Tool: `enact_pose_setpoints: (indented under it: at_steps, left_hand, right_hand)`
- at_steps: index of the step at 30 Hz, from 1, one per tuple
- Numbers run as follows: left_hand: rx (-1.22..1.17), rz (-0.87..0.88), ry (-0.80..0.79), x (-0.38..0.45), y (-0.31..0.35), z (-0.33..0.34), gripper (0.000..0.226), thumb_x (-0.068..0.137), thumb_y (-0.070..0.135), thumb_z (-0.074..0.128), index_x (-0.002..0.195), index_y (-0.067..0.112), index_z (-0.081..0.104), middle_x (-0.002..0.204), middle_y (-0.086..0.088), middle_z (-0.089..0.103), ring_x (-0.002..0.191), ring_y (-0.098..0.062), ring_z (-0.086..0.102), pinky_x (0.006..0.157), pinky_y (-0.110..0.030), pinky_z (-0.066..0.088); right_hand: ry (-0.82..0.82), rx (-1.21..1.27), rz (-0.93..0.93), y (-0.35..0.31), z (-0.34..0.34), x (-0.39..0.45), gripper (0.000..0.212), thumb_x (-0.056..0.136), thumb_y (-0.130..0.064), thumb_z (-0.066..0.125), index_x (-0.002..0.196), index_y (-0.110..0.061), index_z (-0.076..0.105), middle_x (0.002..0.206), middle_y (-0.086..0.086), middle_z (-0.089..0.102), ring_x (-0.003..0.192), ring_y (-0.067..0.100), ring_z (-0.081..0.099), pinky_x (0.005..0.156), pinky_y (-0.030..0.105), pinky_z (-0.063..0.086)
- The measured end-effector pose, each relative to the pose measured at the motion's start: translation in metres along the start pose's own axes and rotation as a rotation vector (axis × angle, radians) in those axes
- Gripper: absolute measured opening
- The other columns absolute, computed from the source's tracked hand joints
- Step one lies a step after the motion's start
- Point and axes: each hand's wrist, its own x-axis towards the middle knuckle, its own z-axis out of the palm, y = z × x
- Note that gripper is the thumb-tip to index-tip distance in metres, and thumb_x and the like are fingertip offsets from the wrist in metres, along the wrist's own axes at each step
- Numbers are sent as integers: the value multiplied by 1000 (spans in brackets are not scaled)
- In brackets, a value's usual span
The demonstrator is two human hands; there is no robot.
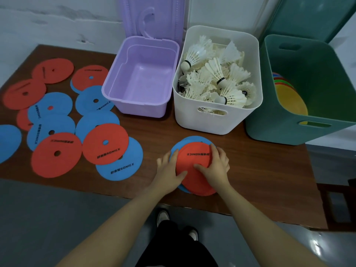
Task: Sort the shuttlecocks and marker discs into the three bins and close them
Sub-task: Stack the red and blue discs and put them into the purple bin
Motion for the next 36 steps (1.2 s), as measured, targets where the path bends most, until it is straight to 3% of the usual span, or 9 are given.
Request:
enact_pose_setpoints:
  at_steps: [6, 11, 18, 27, 30, 36]
  left_hand:
    - [198, 39, -104, -12, -4, 5, 113, 73, 66, 60, 147, 24, -13, 155, -10, -13, 139, -28, -1, 112, -43, 11]
    - [275, 91, -175, -18, -16, 15, 132, 61, 65, 71, 141, 28, -28, 149, -13, -32, 139, -30, -24, 115, -50, 1]
    - [277, 86, -30, -18, -10, 29, 120, 66, 66, 67, 147, 25, -11, 150, -19, -26, 139, -32, -20, 113, -47, -3]
    - [172, 86, 107, -33, -28, 27, 104, 71, 52, 73, 149, 20, 11, 155, -16, -1, 143, -29, 1, 116, -45, 12]
    - [101, 69, 99, -39, -26, 30, 104, 71, 43, 76, 149, 21, 10, 156, -13, -2, 143, -26, 0, 114, -39, 9]
    - [0, 41, 32, -38, -10, 43, 100, 76, 37, 74, 148, 27, 4, 155, -2, -17, 141, -22, -15, 113, -44, 11]
  right_hand:
    - [-24, -152, -49, 5, -2, 5, 101, 67, -62, 69, 145, -23, 19, 147, 9, 20, 136, 29, 17, 111, 46, 15]
    - [-153, -268, -207, 15, -8, 20, 100, 70, -74, 54, 148, -28, 11, 157, 1, 5, 144, 19, 1, 114, 45, 4]
    - [-160, -222, -304, 14, -11, 31, 90, 74, -66, 58, 147, -30, 18, 155, -4, 16, 142, 18, 9, 112, 45, 6]
    - [-220, -13, -342, 29, -27, 16, 80, 77, -40, 71, 143, -29, 28, 146, -4, 32, 132, 20, 26, 105, 38, 18]
    - [-200, 8, -322, 30, -22, 3, 78, 77, -39, 71, 142, -27, 31, 143, 0, 32, 128, 23, 28, 103, 37, 21]
    - [-176, -36, -306, 31, -20, -3, 78, 82, -47, 63, 145, -21, 25, 148, 5, 28, 133, 26, 25, 107, 38, 19]
